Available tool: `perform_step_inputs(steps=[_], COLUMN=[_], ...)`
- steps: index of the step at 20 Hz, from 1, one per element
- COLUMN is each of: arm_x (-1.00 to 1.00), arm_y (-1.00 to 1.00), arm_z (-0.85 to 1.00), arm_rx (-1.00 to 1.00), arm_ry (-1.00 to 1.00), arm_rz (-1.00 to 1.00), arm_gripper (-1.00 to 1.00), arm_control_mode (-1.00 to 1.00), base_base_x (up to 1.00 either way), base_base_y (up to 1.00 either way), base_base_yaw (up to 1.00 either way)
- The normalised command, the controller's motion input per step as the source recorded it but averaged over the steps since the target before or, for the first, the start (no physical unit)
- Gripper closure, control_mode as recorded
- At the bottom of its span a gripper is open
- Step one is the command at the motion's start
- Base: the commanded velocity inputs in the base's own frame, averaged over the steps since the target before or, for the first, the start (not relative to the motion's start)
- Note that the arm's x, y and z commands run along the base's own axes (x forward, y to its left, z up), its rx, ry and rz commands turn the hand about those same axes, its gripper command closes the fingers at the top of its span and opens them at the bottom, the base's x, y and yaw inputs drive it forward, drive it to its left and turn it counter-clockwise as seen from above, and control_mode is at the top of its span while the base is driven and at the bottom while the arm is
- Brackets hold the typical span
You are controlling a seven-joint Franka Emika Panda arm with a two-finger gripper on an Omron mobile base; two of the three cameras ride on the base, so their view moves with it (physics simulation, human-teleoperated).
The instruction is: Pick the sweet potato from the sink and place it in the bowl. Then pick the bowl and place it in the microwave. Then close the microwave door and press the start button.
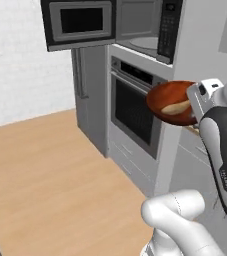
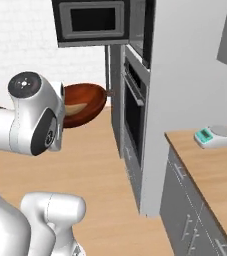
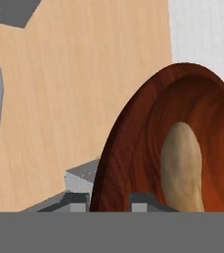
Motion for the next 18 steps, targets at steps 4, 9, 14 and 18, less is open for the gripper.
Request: perform_step_inputs(steps=[4,9,14,18], arm_x=[0.00,0.00,0.00,0.00], arm_y=[0.00,0.00,0.00,0.00], arm_z=[0.00,0.00,0.00,0.00], arm_rx=[0.00,0.00,0.00,0.00], arm_ry=[0.00,0.00,0.00,0.00], arm_rz=[0.00,0.00,0.00,0.00], arm_gripper=[1.00,1.00,1.00,1.00], arm_control_mode=[1.00,1.00,1.00,1.00], base_base_x=[1.00,0.90,0.66,0.55], base_base_y=[0.73,0.82,0.80,0.76], base_base_yaw=[-0.48,-0.46,-0.35,-0.31])
